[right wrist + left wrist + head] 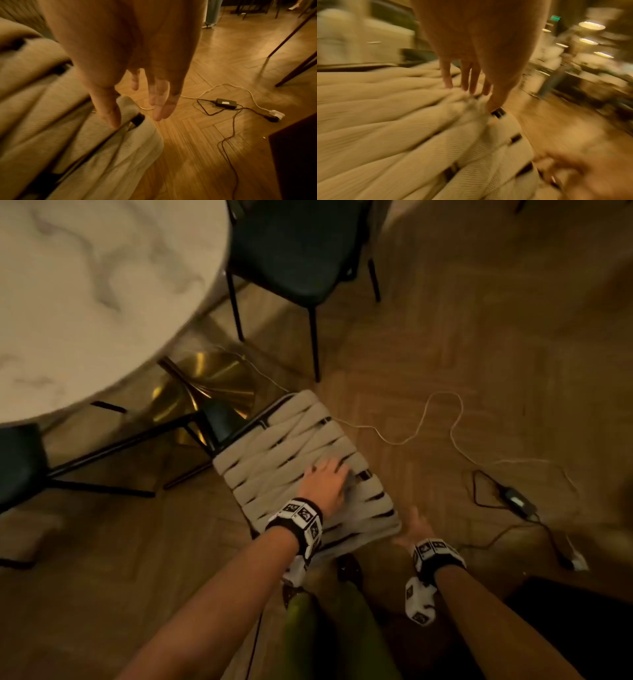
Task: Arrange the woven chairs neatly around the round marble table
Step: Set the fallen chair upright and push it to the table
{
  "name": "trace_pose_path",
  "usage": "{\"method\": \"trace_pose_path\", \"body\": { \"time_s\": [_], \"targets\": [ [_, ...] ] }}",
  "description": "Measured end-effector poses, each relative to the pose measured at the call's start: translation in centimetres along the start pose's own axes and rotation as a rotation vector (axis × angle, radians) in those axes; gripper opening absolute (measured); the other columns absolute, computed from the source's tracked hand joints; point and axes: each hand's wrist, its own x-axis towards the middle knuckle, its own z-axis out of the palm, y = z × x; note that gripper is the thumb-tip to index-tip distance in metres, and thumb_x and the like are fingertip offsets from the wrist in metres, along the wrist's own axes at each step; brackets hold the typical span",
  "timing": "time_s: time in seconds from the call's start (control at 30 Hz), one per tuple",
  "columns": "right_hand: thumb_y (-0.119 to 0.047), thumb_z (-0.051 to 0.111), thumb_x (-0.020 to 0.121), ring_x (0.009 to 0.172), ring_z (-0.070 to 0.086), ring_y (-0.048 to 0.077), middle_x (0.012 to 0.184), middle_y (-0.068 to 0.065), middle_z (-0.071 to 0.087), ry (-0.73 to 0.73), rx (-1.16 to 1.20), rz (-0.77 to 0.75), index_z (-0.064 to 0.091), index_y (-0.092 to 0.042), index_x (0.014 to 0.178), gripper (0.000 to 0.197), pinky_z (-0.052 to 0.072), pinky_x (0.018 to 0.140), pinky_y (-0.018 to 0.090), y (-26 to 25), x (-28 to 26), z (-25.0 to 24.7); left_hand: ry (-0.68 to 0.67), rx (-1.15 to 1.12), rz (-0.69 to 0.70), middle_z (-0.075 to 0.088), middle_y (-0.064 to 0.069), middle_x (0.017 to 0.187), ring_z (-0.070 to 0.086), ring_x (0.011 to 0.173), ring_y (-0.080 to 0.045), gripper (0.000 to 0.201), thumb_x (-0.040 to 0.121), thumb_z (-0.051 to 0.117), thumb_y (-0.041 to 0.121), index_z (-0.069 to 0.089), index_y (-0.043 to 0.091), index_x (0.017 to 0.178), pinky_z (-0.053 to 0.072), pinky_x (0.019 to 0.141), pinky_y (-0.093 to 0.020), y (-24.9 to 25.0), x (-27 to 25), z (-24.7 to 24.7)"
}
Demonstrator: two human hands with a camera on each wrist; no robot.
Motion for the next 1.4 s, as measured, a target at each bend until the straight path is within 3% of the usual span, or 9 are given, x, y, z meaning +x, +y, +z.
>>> {"method": "trace_pose_path", "body": {
  "time_s": [0.17, 0.33, 0.67, 0.77, 0.9, 1.03, 1.13, 1.27, 1.4],
  "targets": [
    [-0.025, 0.084, 0.066, 0.137, 0.033, 0.033, 0.151, 0.011, 0.028, -0.135, -0.228, -0.021, 0.018, -0.022, 0.149, 0.106, 0.038, 0.107, 0.043, 3.4, 7.0, 1.4, -0.013, 0.466, 0.345, 0.031, -0.015, 0.151, 0.020, 0.144, -0.032, 0.069, 0.081, 0.059, 0.048, 0.037, 0.014, 0.137, 0.006, 0.116, -0.058, 3.9, 6.9, 2.9],
    [-0.046, 0.082, 0.062, 0.132, 0.042, 0.026, 0.147, 0.007, 0.041, -0.171, -0.203, -0.063, 0.029, -0.017, 0.146, 0.104, 0.040, 0.105, 0.037, 4.5, 10.7, 3.9, -0.151, 0.683, 0.292, 0.058, -0.010, 0.126, 0.051, 0.119, -0.030, 0.079, 0.067, 0.064, 0.065, 0.050, 0.015, 0.125, 0.013, 0.113, -0.058, 4.9, 10.3, 4.8],
    [-0.029, 0.087, 0.059, 0.113, 0.060, 0.023, 0.121, 0.006, 0.066, -0.143, -0.044, -0.201, 0.054, -0.017, 0.129, 0.079, 0.048, 0.098, 0.037, 0.8, 7.8, 2.6, -0.200, 0.677, 0.268, 0.069, -0.004, 0.108, 0.062, 0.104, -0.026, 0.071, 0.065, 0.061, 0.072, 0.058, 0.017, 0.109, 0.014, 0.114, -0.053, 3.1, 8.2, -0.2],
    [-0.032, 0.088, 0.054, 0.109, 0.062, 0.021, 0.115, 0.000, 0.069, -0.075, -0.019, -0.258, 0.058, -0.023, 0.125, 0.077, 0.050, 0.094, 0.038, 0.2, 4.9, 1.0, -0.126, 0.665, 0.311, 0.070, -0.003, 0.102, 0.064, 0.098, -0.024, 0.067, 0.066, 0.059, 0.073, 0.061, 0.018, 0.103, 0.018, 0.112, -0.052, 2.8, 5.6, -2.5],
    [-0.073, 0.072, 0.040, 0.107, 0.061, 0.016, 0.113, -0.009, 0.067, 0.020, -0.126, -0.417, 0.056, -0.036, 0.121, 0.091, 0.053, 0.089, 0.039, -0.1, 1.7, -1.9, 0.039, 0.602, 0.347, 0.071, -0.001, 0.095, 0.064, 0.088, -0.021, 0.070, 0.063, 0.054, 0.079, 0.065, 0.019, 0.098, 0.027, 0.105, -0.043, 1.9, 1.4, -6.3],
    [-0.063, 0.074, 0.051, 0.093, 0.049, -0.002, 0.106, -0.015, 0.063, 0.162, -0.209, -0.594, 0.064, -0.030, 0.111, 0.069, 0.040, 0.077, 0.019, -3.4, -4.7, -5.8, 0.200, 0.496, 0.398, 0.067, 0.000, 0.085, 0.060, 0.075, -0.020, 0.069, 0.066, 0.048, 0.081, 0.062, 0.019, 0.094, 0.028, 0.094, -0.040, 0.8, -3.5, -10.3],
    [-0.047, 0.083, 0.056, 0.084, 0.039, -0.011, 0.089, -0.018, 0.059, 0.317, -0.147, -0.777, 0.068, -0.027, 0.098, 0.050, 0.032, 0.065, 0.020, -5.7, -9.5, -7.8, 0.303, 0.492, 0.430, 0.067, 0.000, 0.087, 0.061, 0.076, -0.021, 0.070, 0.067, 0.045, 0.082, 0.061, 0.020, 0.096, 0.026, 0.098, -0.043, 0.4, -7.5, -13.5],
    [-0.064, 0.070, 0.056, 0.076, 0.043, 0.006, 0.074, -0.006, 0.058, 0.464, -0.137, -0.917, 0.066, -0.022, 0.079, 0.049, 0.036, 0.061, 0.031, -7.3, -14.7, -8.8, 0.494, 0.498, 0.478, 0.065, 0.004, 0.077, 0.061, 0.066, -0.020, 0.071, 0.067, 0.042, 0.083, 0.062, 0.020, 0.090, 0.020, 0.089, -0.042, -0.5, -12.9, -16.0],
    [-0.053, 0.065, 0.065, 0.063, 0.037, 0.016, 0.063, -0.005, 0.048, 0.560, -0.149, -1.045, 0.060, -0.015, 0.066, 0.039, 0.031, 0.056, 0.031, -8.5, -20.2, -7.1, 0.673, 0.466, 0.545, 0.062, 0.007, 0.064, 0.056, 0.052, -0.016, 0.064, 0.065, 0.047, 0.083, 0.061, 0.022, 0.076, 0.026, 0.080, -0.036, -2.5, -18.5, -15.5]
  ]
}}
